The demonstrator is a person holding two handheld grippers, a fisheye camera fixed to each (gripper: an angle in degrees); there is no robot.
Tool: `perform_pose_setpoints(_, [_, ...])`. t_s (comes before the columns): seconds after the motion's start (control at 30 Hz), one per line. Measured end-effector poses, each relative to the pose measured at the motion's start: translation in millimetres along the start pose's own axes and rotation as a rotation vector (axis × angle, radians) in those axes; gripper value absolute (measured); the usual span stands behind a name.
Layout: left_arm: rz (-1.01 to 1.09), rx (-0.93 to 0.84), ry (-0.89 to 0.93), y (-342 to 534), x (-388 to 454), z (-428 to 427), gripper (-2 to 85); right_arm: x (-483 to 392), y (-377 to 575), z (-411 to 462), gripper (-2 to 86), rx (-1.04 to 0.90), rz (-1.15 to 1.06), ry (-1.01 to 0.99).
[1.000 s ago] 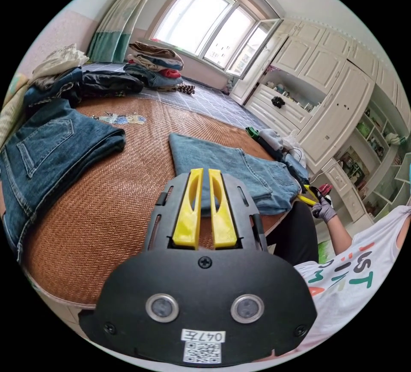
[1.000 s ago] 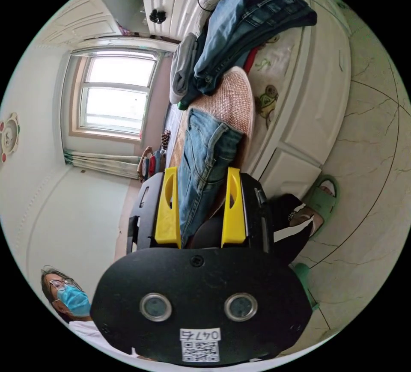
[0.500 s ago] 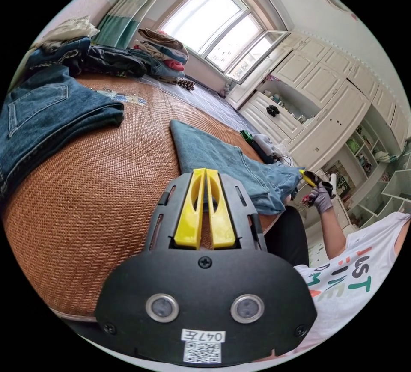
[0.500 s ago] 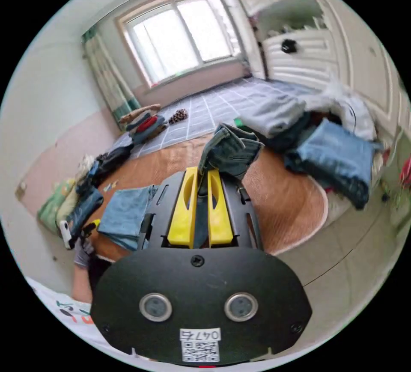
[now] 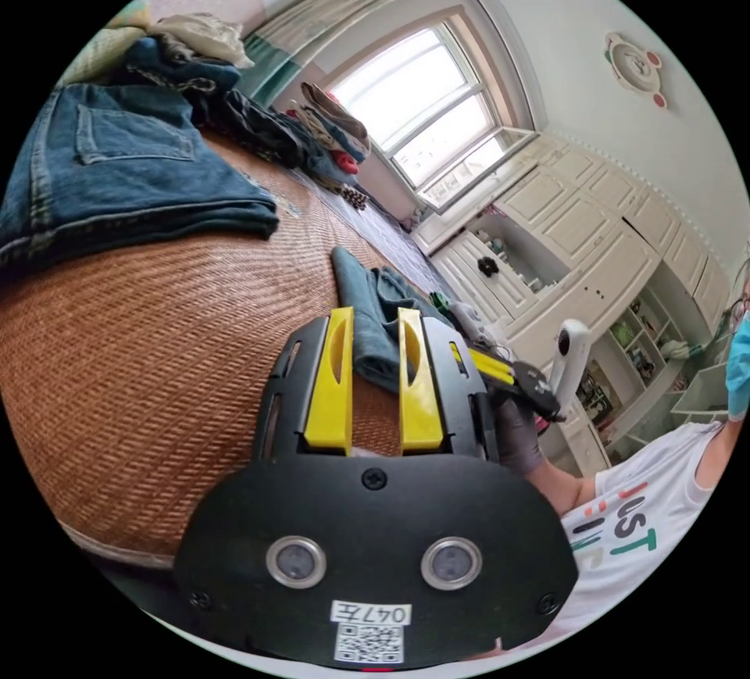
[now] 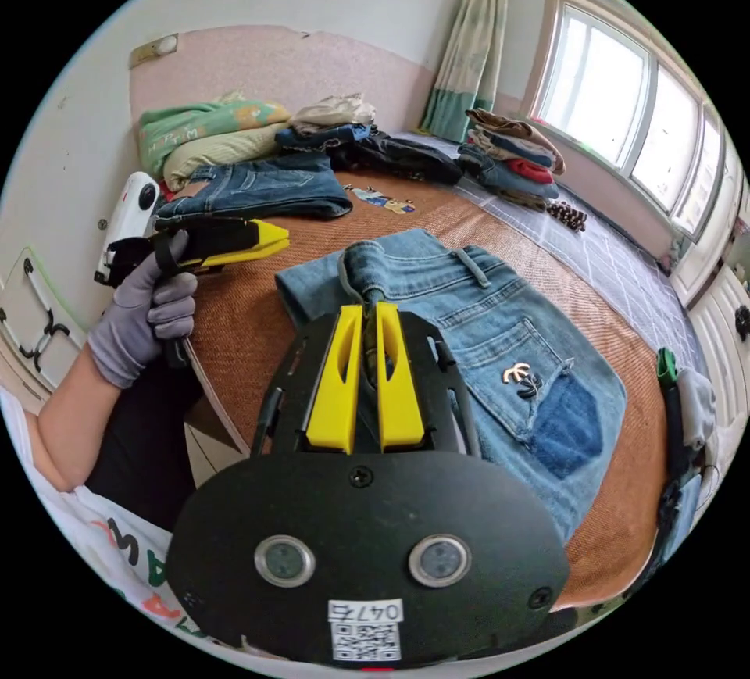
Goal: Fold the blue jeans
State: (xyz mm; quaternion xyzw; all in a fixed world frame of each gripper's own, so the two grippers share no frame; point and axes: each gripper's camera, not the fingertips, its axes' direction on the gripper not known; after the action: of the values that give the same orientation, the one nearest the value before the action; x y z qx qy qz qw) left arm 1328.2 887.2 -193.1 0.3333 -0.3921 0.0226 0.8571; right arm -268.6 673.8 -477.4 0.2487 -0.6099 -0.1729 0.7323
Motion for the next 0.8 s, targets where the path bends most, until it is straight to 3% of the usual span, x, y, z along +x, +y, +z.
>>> perform_pose_setpoints(0.13, [-0.086, 0.012, 0.026, 3.9, -29.9, -8.2, 9.8, 54.7, -56.3, -46.5, -0.2, 0.070, 0.134, -0.106])
perform_pose_setpoints(0.2, [-0.101, 0.016, 0.052, 4.2, -37.2, -8.0, 10.0, 97.6, -95.7, -96.5, -0.2, 0.216, 0.223, -0.111])
perform_pose_setpoints(0.33, [-0.109, 0.001, 0.067, 7.6, -46.2, -3.7, 10.1, 105.0, -156.5, -142.6, -0.2, 0.371, 0.159, -0.084])
perform_pose_setpoints(0.43, [-0.144, 0.040, 0.135, 12.4, -61.1, -8.6, 10.2, 47.5, -190.0, -116.4, -0.2, 0.304, -0.028, -0.098])
perform_pose_setpoints(0.57, [-0.199, 0.116, 0.246, 19.7, -82.4, -16.4, 11.5, -32.4, -175.7, -15.6, 0.0, 0.033, -0.154, -0.163])
perform_pose_setpoints(0.67, [-0.175, 0.087, 0.216, 18.9, -81.4, -10.8, 12.4, -63.7, -163.7, -24.0, 0.5, 0.114, -0.194, -0.086])
perform_pose_setpoints(0.8, [-0.074, 0.004, 0.111, 10.1, -59.5, 12.3, 15.8, -92.7, -159.7, -55.1, 5.7, 0.066, -0.326, -0.086])
